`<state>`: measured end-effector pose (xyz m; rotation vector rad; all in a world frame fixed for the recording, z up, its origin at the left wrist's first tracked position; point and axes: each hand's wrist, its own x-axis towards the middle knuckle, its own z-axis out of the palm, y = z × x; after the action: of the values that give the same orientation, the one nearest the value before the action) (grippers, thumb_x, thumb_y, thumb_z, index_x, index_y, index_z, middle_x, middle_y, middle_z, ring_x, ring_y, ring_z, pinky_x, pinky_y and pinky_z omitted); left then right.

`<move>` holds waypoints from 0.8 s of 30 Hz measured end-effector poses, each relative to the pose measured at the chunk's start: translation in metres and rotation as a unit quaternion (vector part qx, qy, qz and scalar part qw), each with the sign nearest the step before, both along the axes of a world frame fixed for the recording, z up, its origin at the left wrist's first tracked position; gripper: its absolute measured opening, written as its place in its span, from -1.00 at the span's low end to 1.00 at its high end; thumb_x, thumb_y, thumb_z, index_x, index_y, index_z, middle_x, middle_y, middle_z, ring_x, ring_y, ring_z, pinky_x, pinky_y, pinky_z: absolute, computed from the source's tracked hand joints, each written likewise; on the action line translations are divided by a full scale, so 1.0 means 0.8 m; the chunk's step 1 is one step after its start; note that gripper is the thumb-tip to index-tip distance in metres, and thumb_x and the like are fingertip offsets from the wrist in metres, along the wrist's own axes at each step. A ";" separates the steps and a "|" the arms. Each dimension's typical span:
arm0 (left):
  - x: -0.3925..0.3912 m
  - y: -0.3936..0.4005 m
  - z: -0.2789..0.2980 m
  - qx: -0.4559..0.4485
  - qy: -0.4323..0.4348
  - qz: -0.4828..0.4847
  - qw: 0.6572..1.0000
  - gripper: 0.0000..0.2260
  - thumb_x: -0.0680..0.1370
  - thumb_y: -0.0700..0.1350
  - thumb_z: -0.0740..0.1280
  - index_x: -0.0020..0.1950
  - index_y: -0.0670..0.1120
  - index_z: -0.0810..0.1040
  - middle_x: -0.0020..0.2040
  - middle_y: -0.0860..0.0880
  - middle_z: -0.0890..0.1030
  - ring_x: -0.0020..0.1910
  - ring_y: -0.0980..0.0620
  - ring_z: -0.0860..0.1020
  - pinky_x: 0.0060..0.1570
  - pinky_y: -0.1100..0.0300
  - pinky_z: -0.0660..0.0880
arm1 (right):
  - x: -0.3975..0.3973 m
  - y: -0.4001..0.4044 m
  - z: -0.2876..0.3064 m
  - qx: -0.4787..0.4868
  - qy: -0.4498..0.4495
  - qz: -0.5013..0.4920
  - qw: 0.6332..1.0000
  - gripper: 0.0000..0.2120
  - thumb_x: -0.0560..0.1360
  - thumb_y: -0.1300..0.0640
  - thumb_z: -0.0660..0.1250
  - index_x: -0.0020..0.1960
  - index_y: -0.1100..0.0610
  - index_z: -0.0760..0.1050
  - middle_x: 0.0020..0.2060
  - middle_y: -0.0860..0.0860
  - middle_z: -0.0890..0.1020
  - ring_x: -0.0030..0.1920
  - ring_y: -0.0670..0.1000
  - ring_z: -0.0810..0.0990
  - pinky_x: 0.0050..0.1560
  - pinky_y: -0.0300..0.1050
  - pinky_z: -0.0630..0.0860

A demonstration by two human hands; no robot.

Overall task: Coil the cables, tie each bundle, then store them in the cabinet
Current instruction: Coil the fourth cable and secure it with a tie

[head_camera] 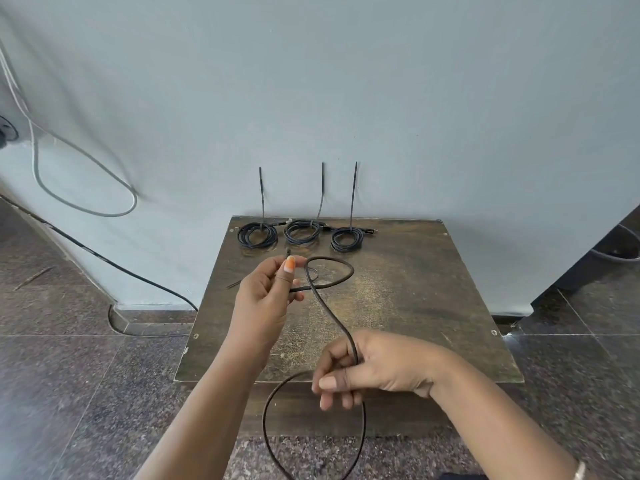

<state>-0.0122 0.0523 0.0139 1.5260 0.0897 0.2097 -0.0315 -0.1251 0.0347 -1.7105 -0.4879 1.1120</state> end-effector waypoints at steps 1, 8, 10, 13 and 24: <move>0.000 0.000 0.000 0.011 0.004 0.000 1.000 -0.82 0.59 -0.03 0.24 -0.02 -0.03 0.63 -0.21 -0.09 0.59 -0.28 0.17 0.52 -0.26 0.34 0.49 | 0.003 -0.003 0.001 0.000 -0.014 -0.026 1.000 -0.95 0.55 0.23 0.33 -0.01 0.15 0.56 -0.19 0.04 0.64 -0.33 -0.13 0.53 -0.28 -0.30 0.45; -0.006 -0.001 -0.005 0.271 -0.025 -0.015 0.962 -0.83 0.59 0.05 0.22 -0.02 0.00 0.54 -0.40 -0.01 0.54 -0.43 0.03 0.49 -0.36 0.13 0.47 | 0.018 -0.030 0.012 0.076 -0.088 -0.202 0.973 -0.92 0.41 0.23 0.48 -0.12 0.13 0.61 -0.29 -0.03 0.59 -0.36 -0.16 0.48 -0.37 -0.36 0.39; -0.008 -0.004 -0.006 0.341 -0.035 -0.034 0.939 -0.80 0.59 0.05 0.22 -0.03 -0.03 0.54 -0.42 -0.03 0.54 -0.43 0.03 0.49 -0.41 0.14 0.38 | 0.019 -0.036 0.017 0.132 -0.062 -0.209 0.967 -0.90 0.40 0.21 0.48 -0.08 0.14 0.63 -0.29 0.00 0.63 -0.38 -0.14 0.48 -0.39 -0.35 0.40; -0.009 -0.007 -0.005 0.356 -0.023 -0.111 0.928 -0.83 0.59 0.02 0.24 -0.01 -0.03 0.57 -0.40 -0.04 0.54 -0.41 0.06 0.50 -0.34 0.11 0.44 | 0.019 -0.040 0.021 0.226 0.005 -0.227 0.947 -0.80 0.38 0.18 0.47 0.01 0.17 0.66 -0.30 0.04 0.65 -0.40 -0.14 0.49 -0.41 -0.35 0.42; -0.015 0.010 0.014 -0.134 0.119 -0.427 0.886 -0.72 0.51 0.01 0.36 0.02 -0.20 0.64 -0.52 0.10 0.26 -0.42 0.05 0.29 0.01 0.15 0.49 | 0.023 -0.041 0.012 0.106 0.021 -0.347 0.932 -0.63 0.32 0.09 0.49 0.11 0.15 0.61 -0.30 0.02 0.67 -0.39 -0.14 0.54 -0.38 -0.34 0.50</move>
<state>-0.0245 0.0603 0.0254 1.1816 -0.3491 -0.6732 -0.0130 -0.1581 0.0442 -1.4817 0.0416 0.5530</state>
